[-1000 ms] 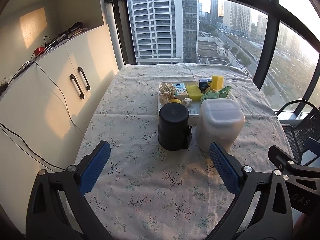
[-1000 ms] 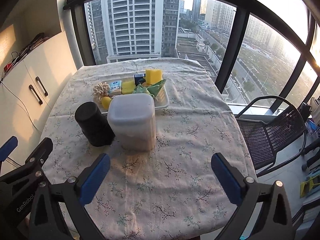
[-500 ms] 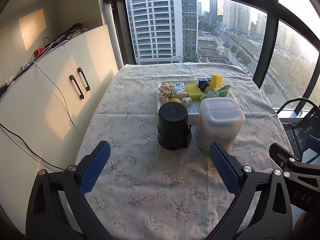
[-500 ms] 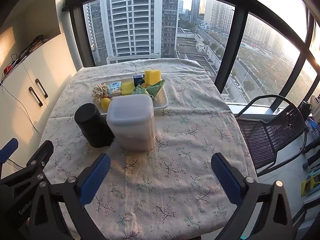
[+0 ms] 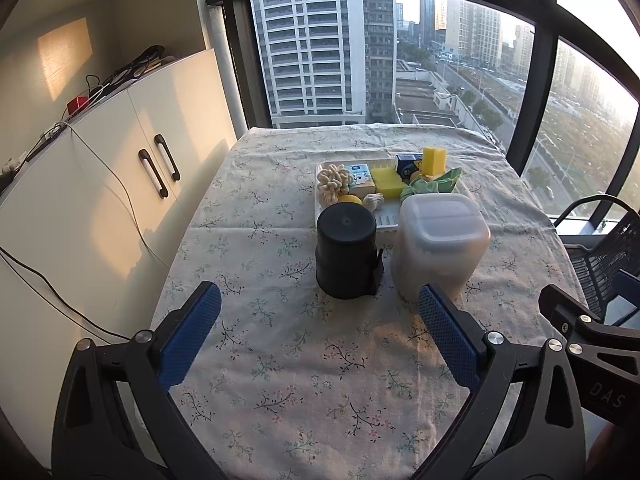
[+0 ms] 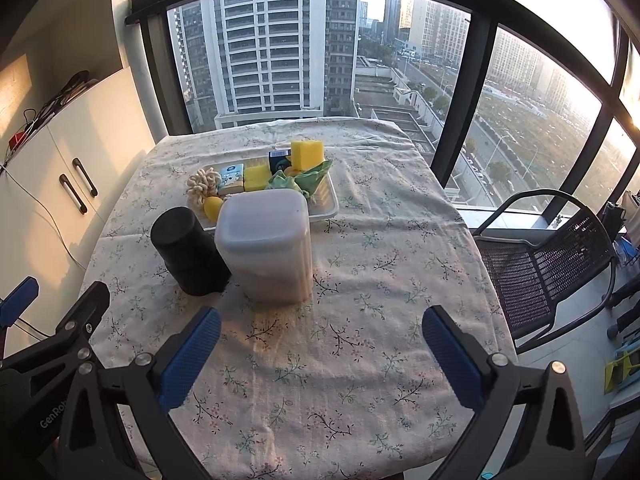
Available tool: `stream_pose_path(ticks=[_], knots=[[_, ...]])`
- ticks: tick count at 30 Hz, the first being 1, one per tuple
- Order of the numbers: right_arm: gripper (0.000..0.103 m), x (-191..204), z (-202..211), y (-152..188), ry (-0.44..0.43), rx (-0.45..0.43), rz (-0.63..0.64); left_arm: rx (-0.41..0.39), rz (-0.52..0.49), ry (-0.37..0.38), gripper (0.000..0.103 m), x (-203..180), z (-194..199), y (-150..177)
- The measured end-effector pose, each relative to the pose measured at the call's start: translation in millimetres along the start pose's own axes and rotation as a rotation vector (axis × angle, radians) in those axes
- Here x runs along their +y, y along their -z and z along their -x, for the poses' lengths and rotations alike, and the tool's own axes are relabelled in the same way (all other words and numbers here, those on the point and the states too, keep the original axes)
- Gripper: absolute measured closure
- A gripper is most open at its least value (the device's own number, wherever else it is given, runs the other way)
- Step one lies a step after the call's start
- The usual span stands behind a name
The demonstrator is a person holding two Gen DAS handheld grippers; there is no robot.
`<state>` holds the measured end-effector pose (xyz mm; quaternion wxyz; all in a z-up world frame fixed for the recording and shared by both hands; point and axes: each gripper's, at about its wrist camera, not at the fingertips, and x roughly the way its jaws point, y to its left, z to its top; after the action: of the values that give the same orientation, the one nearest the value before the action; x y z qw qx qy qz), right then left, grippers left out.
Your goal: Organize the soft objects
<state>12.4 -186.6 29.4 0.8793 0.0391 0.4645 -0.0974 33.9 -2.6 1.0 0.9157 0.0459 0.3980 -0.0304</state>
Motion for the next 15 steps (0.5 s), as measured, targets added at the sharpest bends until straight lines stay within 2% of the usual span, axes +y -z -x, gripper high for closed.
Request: stream_pose_path(ticks=[15], knots=[[0.000,-1.2,-2.4,-1.4,-0.007,0.005,-0.002,0.000,-0.003,-0.002,0.003,0.1,-0.7,0.2]])
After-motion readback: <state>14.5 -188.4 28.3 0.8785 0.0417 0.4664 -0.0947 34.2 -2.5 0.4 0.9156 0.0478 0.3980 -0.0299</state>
